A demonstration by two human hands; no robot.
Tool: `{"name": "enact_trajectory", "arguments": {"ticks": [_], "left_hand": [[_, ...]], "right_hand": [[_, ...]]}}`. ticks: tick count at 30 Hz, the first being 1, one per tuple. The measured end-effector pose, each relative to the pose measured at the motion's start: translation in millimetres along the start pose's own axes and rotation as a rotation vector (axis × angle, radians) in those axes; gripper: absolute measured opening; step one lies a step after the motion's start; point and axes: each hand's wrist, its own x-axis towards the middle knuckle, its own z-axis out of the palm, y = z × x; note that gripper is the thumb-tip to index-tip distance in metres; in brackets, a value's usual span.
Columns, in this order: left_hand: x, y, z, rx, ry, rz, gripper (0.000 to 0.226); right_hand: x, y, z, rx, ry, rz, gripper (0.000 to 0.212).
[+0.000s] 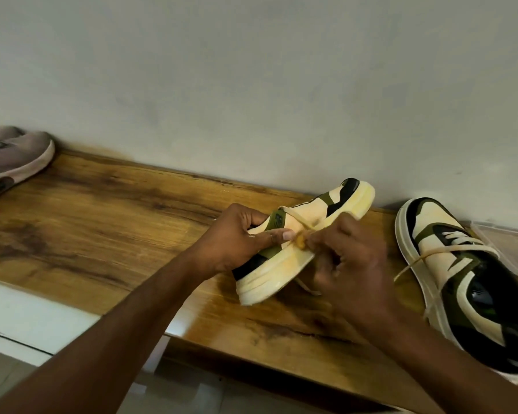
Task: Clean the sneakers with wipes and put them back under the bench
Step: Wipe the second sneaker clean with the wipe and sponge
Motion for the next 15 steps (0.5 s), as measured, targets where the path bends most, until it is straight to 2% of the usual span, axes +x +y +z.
{"name": "enact_trajectory", "arguments": {"ticks": [4,9,12,15], "left_hand": [[-1,1,1,-0.011,0.009,-0.015,0.016],[-2,0,-1,0.003,-0.028,0.034,0.038],[-3,2,-1,0.022,-0.041,0.016,0.015],[-3,2,1,0.021,-0.026,0.004,0.013]], "right_hand": [[2,4,-1,-0.036,0.081,0.067,0.022],[-20,-29,11,0.055,-0.061,-0.055,0.019],[1,4,1,-0.033,0.002,-0.016,0.023],[18,26,-10,-0.042,0.119,0.055,0.02]]}}
